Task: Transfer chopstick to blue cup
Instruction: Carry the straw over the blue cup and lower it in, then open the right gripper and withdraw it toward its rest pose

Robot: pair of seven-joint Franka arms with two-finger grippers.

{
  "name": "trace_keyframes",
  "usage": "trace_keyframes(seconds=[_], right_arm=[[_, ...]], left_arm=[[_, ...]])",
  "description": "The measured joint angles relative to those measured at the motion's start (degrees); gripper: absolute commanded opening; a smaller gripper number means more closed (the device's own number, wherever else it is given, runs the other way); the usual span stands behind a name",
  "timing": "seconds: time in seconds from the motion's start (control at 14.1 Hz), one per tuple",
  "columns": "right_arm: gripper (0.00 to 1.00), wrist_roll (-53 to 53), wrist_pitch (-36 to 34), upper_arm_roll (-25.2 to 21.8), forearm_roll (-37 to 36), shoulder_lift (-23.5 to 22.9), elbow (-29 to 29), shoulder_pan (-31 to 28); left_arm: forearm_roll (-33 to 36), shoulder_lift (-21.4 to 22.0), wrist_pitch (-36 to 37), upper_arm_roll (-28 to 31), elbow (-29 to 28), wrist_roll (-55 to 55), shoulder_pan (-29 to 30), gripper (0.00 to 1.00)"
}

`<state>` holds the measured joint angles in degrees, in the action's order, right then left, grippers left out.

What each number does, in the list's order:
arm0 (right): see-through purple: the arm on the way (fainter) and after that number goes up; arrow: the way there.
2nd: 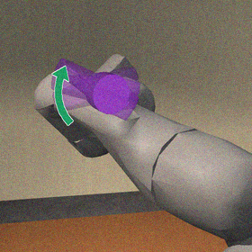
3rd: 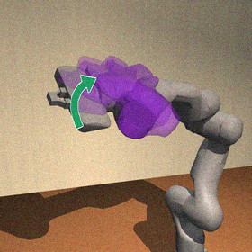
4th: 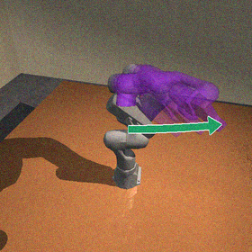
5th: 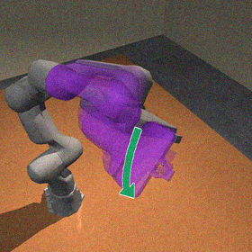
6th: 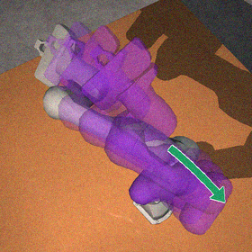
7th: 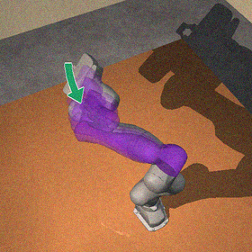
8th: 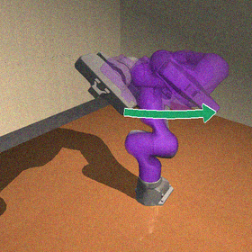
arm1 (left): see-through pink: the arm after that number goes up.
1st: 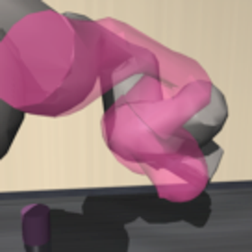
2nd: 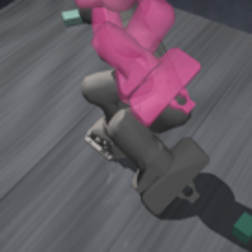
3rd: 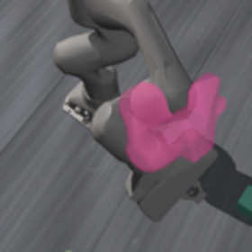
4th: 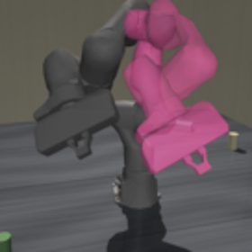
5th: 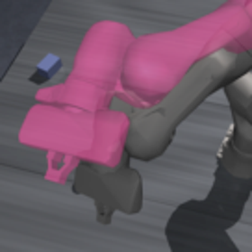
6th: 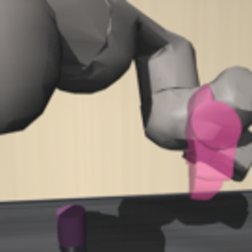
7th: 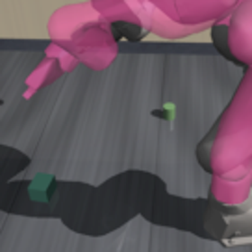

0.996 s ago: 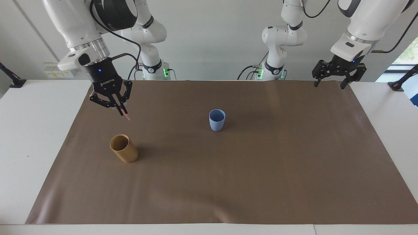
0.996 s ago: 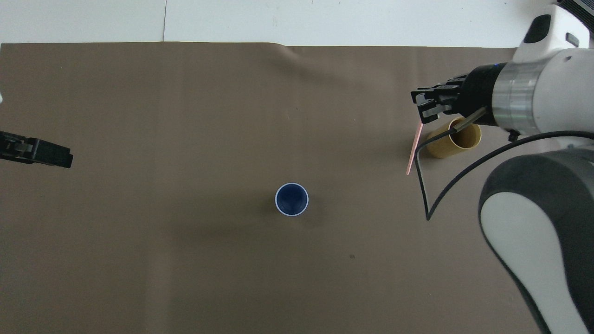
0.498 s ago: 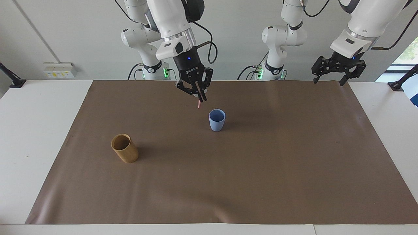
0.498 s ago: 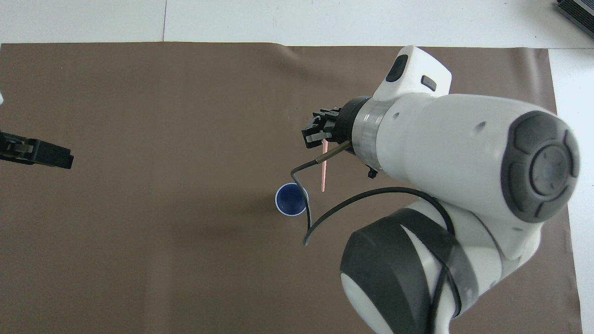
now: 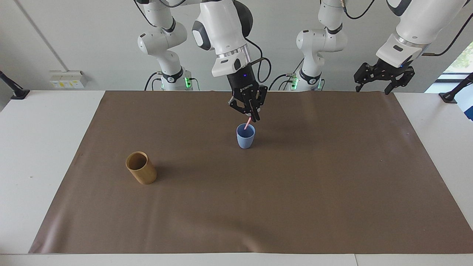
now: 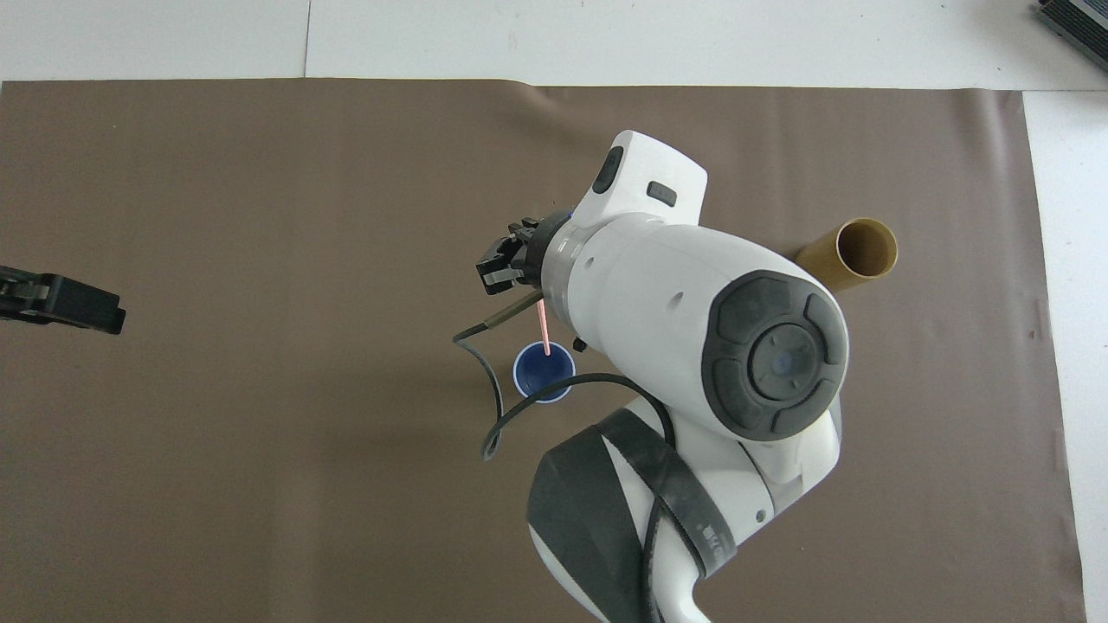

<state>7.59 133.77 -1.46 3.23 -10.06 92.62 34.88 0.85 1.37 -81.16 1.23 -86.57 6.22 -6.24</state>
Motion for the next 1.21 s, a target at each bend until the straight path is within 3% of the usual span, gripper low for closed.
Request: trace_keyframes(seconds=[0.64, 0.71, 0.78, 0.85, 0.92, 1.21], right_arm=[[0.0, 0.03, 2.86, 0.01, -0.59, -0.34, 5.87, 1.43], [0.05, 0.03, 2.87, 0.02, -0.59, -0.36, 6.52, 1.63], [0.32, 0.03, 2.87, 0.03, -0.59, -0.42, 7.18, 2.07], [0.73, 0.03, 2.88, 0.03, -0.59, -0.49, 7.91, 2.59], [1.0, 0.05, 2.88, 0.03, -0.59, -0.53, 8.42, 2.9], [1.0, 0.18, 2.88, -0.1, -0.59, -0.53, 8.81, 3.01]], left_arm=[[-0.02, 0.07, 0.18, -0.02, -0.01, 0.0, 0.0, 1.0], [-0.02, 0.07, 0.17, -0.02, -0.01, 0.0, 0.0, 1.0], [-0.02, 0.07, 0.15, -0.02, -0.01, 0.0, 0.0, 1.0], [-0.11, 0.07, 0.06, -0.01, -0.01, 0.0, 0.0, 1.0], [-0.26, 0.07, -0.12, 0.0, -0.01, 0.0, 0.01, 1.0], [-1.45, 0.07, -1.12, 0.05, -0.01, -0.03, 0.65, 1.0]])
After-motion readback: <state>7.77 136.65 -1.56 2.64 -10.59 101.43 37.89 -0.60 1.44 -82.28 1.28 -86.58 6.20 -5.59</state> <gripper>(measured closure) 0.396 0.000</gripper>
